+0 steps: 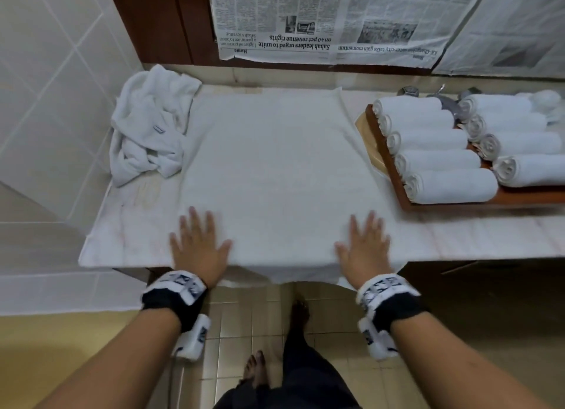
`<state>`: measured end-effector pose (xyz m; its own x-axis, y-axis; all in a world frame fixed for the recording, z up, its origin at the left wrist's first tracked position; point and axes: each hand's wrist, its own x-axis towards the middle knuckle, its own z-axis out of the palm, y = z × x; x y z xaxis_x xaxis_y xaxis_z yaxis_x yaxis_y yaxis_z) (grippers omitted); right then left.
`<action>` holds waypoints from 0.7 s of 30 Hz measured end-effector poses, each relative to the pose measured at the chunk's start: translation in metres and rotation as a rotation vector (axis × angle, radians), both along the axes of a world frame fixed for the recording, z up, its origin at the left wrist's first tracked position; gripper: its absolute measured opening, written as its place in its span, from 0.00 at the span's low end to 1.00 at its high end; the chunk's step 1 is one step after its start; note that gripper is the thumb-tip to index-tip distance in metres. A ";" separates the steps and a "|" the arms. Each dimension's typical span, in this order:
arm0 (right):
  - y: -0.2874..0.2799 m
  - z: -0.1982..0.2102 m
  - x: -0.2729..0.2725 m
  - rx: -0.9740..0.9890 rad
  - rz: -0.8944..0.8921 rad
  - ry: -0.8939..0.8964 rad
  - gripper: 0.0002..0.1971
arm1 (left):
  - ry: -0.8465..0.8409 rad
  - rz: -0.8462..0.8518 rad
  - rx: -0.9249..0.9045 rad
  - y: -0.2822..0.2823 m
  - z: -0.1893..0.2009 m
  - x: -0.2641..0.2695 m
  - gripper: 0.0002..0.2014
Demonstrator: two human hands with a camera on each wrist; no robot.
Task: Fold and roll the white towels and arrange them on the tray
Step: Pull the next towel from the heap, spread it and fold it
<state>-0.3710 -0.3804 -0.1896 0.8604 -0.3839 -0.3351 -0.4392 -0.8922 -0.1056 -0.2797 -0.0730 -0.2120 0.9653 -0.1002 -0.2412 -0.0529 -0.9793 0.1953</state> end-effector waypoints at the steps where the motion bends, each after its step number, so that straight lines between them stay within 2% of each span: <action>1: 0.027 0.000 0.001 0.042 0.102 -0.027 0.37 | -0.008 -0.085 -0.024 -0.021 0.001 -0.010 0.37; 3: 0.068 -0.005 -0.004 0.175 0.289 -0.004 0.36 | 0.025 -0.282 -0.037 -0.051 -0.001 -0.032 0.35; 5: 0.070 -0.015 -0.013 0.191 0.316 0.029 0.35 | 0.097 -0.317 -0.010 -0.047 -0.004 -0.039 0.33; 7: 0.035 -0.026 -0.022 0.107 0.175 0.014 0.36 | 0.080 -0.250 0.030 -0.017 -0.010 -0.030 0.33; 9: -0.015 -0.030 -0.038 0.035 -0.062 -0.025 0.38 | 0.041 -0.171 0.034 0.018 -0.013 -0.020 0.34; 12: -0.072 -0.020 -0.058 0.026 -0.320 -0.031 0.37 | 0.090 -0.111 0.043 0.038 -0.010 -0.010 0.33; 15: -0.053 -0.008 -0.038 -0.006 -0.377 -0.059 0.36 | 0.081 -0.062 0.063 0.011 -0.005 -0.010 0.34; 16: -0.031 -0.005 -0.027 -0.022 -0.312 -0.085 0.36 | 0.053 -0.091 0.057 -0.004 -0.002 -0.012 0.35; 18: 0.024 -0.002 -0.009 0.013 -0.036 -0.145 0.37 | 0.002 -0.245 0.024 -0.035 0.004 -0.021 0.34; 20: 0.070 -0.006 -0.003 0.119 0.255 -0.097 0.36 | 0.043 -0.394 -0.007 -0.051 0.005 -0.031 0.32; 21: 0.081 -0.009 -0.004 0.162 0.335 -0.043 0.34 | 0.082 -0.422 -0.010 -0.049 0.003 -0.032 0.31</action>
<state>-0.3752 -0.2992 -0.1988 0.9438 -0.0239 -0.3296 -0.1181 -0.9559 -0.2689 -0.3119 -0.1216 -0.2094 0.8168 -0.4851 -0.3124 -0.4325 -0.8731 0.2249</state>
